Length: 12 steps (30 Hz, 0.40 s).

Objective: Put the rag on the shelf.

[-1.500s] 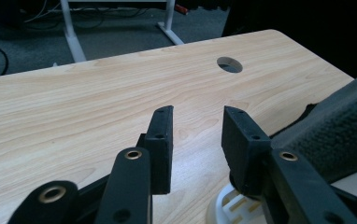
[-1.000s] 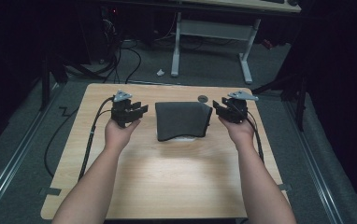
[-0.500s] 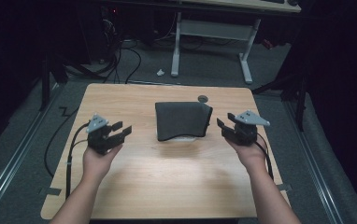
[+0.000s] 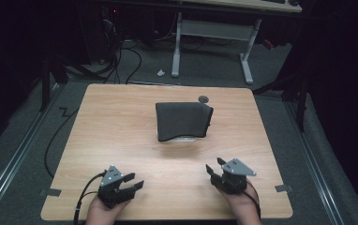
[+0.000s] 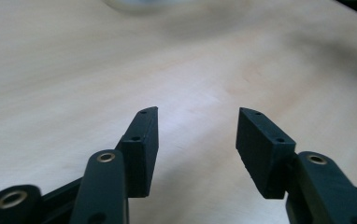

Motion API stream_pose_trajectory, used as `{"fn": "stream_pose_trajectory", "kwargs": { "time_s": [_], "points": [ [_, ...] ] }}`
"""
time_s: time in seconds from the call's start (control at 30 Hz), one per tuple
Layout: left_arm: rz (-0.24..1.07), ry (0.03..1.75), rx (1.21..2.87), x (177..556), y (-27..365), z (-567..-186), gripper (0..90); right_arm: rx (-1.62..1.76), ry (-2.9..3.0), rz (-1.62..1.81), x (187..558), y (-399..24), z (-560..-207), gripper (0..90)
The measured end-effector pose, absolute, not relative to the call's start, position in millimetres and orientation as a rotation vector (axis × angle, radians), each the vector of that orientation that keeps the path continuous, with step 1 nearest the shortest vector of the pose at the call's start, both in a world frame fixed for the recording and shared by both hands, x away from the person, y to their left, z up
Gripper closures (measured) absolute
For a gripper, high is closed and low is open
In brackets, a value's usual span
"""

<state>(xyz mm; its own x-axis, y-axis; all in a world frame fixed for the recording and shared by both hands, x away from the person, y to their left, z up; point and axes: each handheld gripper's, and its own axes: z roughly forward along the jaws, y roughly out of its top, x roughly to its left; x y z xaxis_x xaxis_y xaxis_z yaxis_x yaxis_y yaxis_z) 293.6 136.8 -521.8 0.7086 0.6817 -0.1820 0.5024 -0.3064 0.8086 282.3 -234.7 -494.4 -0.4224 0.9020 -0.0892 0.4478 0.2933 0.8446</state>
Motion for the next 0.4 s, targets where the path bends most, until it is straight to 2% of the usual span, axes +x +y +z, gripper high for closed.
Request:
{"fn": "stream_pose_trajectory", "kwargs": {
  "time_s": [0.07, 0.1, 0.13, 0.4],
  "points": [
    [0.282, 0.890, 1.985, 292.9, 131.4, -520.8, 47.5, 1.209, 2.015, 0.982, 267.8, -233.8, -518.0, 54.2],
    [0.278, 0.884, 1.985, 294.1, 129.9, -520.6, 47.4, 1.211, 2.087, 0.957, 269.0, -232.1, -518.7, 47.6],
    [0.271, 0.881, 1.986, 295.8, 129.0, -521.0, 47.1, 1.160, 2.072, 0.952, 267.6, -231.7, -517.9, 51.0],
    [0.264, 0.916, 1.982, 302.2, 139.2, -523.2, 47.3, 1.222, 2.028, 0.957, 275.6, -241.5, -519.0, 50.9]
  ]
}}
